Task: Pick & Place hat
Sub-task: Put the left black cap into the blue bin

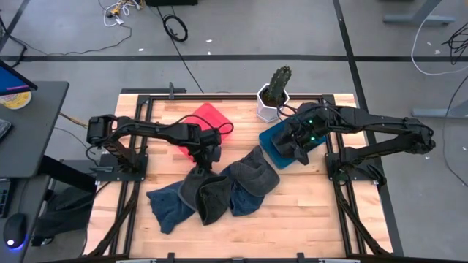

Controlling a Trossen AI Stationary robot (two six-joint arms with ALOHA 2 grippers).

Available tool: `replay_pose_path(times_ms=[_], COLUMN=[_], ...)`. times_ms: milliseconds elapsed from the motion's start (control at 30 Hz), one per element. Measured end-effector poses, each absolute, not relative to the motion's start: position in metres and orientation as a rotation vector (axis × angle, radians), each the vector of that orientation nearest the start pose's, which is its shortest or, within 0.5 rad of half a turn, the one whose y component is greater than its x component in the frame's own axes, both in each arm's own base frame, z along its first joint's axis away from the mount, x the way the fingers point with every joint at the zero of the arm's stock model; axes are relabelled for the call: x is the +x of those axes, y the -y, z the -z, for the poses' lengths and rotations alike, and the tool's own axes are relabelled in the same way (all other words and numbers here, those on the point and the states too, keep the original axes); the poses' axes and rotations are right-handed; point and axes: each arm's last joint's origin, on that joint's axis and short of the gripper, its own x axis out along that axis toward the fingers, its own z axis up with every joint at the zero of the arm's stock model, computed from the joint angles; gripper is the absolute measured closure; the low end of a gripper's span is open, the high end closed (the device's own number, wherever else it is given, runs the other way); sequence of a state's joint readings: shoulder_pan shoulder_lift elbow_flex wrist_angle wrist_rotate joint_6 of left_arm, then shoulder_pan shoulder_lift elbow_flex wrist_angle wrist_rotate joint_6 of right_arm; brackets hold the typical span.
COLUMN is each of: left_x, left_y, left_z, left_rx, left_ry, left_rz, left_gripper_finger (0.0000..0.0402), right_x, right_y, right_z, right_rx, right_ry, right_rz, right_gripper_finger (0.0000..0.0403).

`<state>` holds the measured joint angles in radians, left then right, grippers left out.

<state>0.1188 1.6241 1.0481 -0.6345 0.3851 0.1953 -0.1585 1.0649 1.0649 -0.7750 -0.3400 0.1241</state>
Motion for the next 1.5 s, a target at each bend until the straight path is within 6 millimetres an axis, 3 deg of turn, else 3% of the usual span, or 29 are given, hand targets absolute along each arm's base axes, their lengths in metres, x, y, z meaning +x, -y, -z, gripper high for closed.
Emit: replay_pose_path(times_ms=[167, 367, 533, 933, 1300, 1500], left_x=[0.305, 0.304, 0.301, 0.266, 0.216, 0.198], left_y=[-0.026, -0.026, -0.025, -0.021, -0.016, -0.017], left_z=[-0.195, -0.197, -0.209, -0.276, -0.336, -0.365], left_rx=[-0.117, -0.168, -0.207, -0.243, -0.332, -0.249], left_ry=[-1.139, -1.144, -1.101, -0.874, -0.612, -0.376], left_rz=[0.354, 0.32, 0.285, 0.235, 0.154, 0.087], left_gripper_finger=[0.0389, 0.0393, 0.0396, 0.0399, 0.04, 0.04], right_x=[0.204, 0.204, 0.204, 0.204, 0.205, 0.206], right_y=[0.024, 0.024, 0.023, 0.023, 0.024, 0.024], right_z=[-0.328, -0.328, -0.327, -0.328, -0.329, -0.33], right_rx=[0.305, 0.34, 0.381, 0.443, 0.462, 0.46], right_ry=[-0.767, -0.77, -0.773, -0.776, -0.758, -0.747], right_rz=[-0.088, -0.074, -0.059, -0.034, -0.028, -0.03], right_gripper_finger=[0.014, 0.0146, 0.0179, 0.0258, 0.0244, 0.0229])
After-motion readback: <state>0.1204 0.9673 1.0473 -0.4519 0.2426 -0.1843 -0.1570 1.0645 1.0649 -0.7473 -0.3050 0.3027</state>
